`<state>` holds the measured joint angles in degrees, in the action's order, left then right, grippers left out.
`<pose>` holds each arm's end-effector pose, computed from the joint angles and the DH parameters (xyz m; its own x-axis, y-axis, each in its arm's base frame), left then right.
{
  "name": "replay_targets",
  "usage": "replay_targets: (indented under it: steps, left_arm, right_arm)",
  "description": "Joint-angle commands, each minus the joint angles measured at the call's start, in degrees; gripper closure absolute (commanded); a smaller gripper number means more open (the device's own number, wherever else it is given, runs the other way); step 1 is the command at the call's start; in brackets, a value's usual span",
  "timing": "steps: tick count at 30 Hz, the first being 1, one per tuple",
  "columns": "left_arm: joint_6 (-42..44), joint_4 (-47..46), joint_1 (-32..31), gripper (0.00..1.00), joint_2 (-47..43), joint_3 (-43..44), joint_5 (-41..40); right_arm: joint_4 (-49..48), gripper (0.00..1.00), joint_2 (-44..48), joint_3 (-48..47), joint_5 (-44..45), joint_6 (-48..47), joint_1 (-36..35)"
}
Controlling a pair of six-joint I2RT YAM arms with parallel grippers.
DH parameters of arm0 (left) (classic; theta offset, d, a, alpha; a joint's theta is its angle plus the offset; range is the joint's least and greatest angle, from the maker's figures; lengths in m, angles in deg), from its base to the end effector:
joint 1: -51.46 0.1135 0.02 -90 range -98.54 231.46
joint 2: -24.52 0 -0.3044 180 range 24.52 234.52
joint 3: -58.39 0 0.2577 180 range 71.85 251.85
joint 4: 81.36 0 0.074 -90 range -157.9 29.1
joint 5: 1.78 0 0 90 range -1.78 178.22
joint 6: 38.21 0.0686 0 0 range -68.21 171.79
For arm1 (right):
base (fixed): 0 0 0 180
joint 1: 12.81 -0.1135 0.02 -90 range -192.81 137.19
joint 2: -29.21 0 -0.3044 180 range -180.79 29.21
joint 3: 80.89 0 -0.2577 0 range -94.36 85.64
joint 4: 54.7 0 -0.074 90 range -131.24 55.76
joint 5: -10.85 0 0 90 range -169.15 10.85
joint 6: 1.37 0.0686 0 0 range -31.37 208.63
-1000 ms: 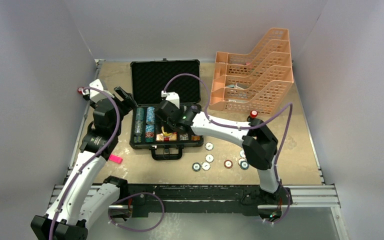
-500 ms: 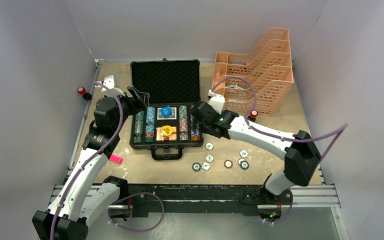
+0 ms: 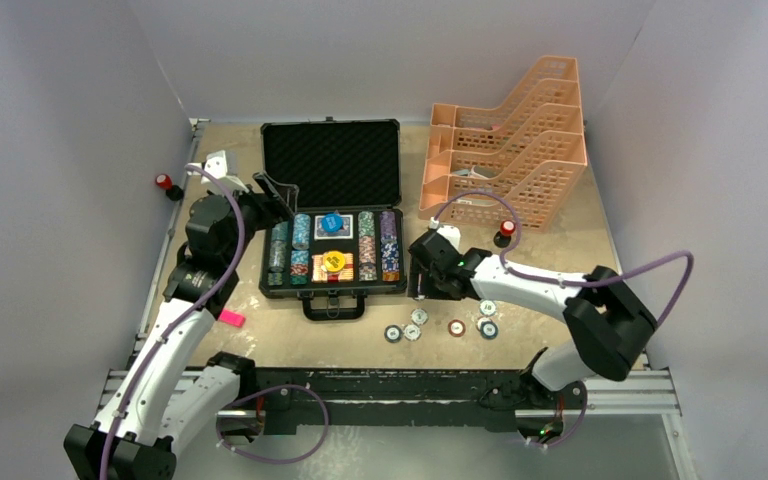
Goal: Pack up texas hold em set
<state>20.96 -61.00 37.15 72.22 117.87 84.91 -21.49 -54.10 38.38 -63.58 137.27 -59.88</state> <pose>0.2028 -0.0476 0.3700 -0.2222 -0.4713 -0.8535 0.0903 0.8617 -0.4994 0.2187 0.2080 0.2010 -0.8244 0.1753 -0.5381 0.0246 0.9610 0.2753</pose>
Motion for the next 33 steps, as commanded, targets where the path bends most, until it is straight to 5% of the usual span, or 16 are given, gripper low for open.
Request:
replay_targets:
  steps: [1,12,21,33]
  left_arm:
    - [0.8,-2.3,0.3,0.28,-1.4,-0.1,-1.4]
    - [0.8,-2.1,0.3,0.28,-1.3,-0.1,-2.6]
    - [0.9,-2.1,0.3,0.28,-1.3,-0.1,-2.9]
    - [0.9,-2.0,0.3,0.28,-1.4,-0.1,-2.9]
  right_arm:
    - [-3.9,0.32,-3.3,-1.0,-1.5,-5.1,0.3]
    - [-8.3,0.34,-8.3,-1.7,2.0,-13.9,0.2]
    - [-2.8,0.33,-12.0,-3.3,4.9,-10.3,0.1]
    - [6.7,0.54,-8.5,-4.3,10.6,1.0,0.3]
